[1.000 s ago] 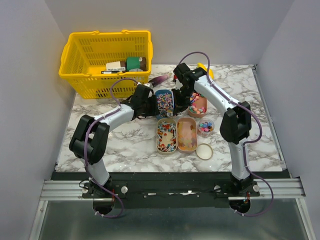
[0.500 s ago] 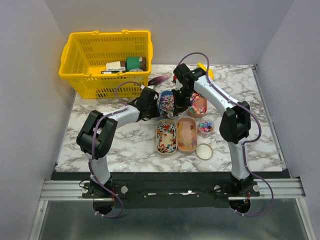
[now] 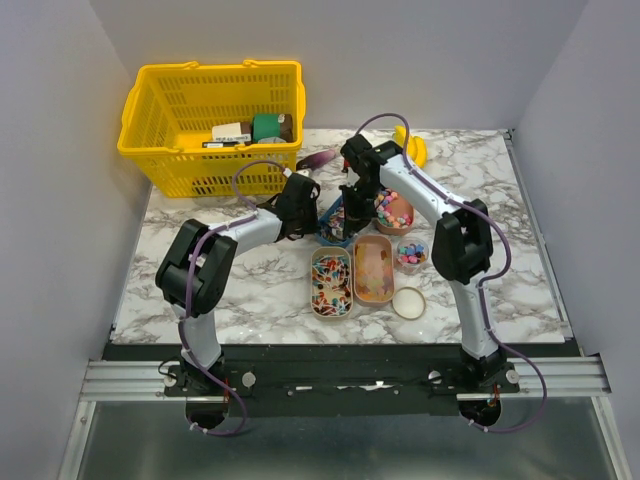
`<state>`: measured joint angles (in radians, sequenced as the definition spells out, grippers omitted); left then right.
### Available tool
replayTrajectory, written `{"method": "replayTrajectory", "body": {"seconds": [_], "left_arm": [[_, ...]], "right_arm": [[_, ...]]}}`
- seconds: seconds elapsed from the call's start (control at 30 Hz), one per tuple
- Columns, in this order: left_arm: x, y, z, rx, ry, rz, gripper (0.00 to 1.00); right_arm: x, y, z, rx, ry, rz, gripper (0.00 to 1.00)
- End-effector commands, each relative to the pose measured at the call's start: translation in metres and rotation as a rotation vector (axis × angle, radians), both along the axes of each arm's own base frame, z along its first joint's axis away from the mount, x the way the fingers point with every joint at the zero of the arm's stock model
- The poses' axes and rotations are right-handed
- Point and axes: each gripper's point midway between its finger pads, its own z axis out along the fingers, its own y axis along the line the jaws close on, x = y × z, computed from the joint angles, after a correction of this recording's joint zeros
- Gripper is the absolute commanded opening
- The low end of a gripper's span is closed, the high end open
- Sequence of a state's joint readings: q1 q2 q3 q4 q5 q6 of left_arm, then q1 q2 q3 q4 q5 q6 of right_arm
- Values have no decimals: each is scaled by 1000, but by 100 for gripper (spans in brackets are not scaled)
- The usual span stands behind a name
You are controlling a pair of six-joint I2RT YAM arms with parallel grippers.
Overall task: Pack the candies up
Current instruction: Scoop the fake candies from the storage box.
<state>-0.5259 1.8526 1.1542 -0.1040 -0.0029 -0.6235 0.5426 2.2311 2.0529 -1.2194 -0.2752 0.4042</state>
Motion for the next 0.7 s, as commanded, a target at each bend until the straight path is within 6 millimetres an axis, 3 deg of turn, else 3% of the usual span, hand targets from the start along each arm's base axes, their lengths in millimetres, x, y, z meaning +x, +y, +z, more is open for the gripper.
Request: {"method": "replayTrajectory", "body": {"seconds": [0.0,0.17,0.4,0.67], "left_arm": [[-30,8,-34,62,155,24,6],[-27,9,-29,49,147,72,0],[-28,7,-30,89,126,99,0],[-23,14,-19,225,53,160,0]], "right_arm": [[10,-7,1,-29,-22,-145,1],[5,-3,17,61,54,-259,1],[-17,23,27,222,276,-338,1],[-12,35,31,269,324,-359,1]]}}
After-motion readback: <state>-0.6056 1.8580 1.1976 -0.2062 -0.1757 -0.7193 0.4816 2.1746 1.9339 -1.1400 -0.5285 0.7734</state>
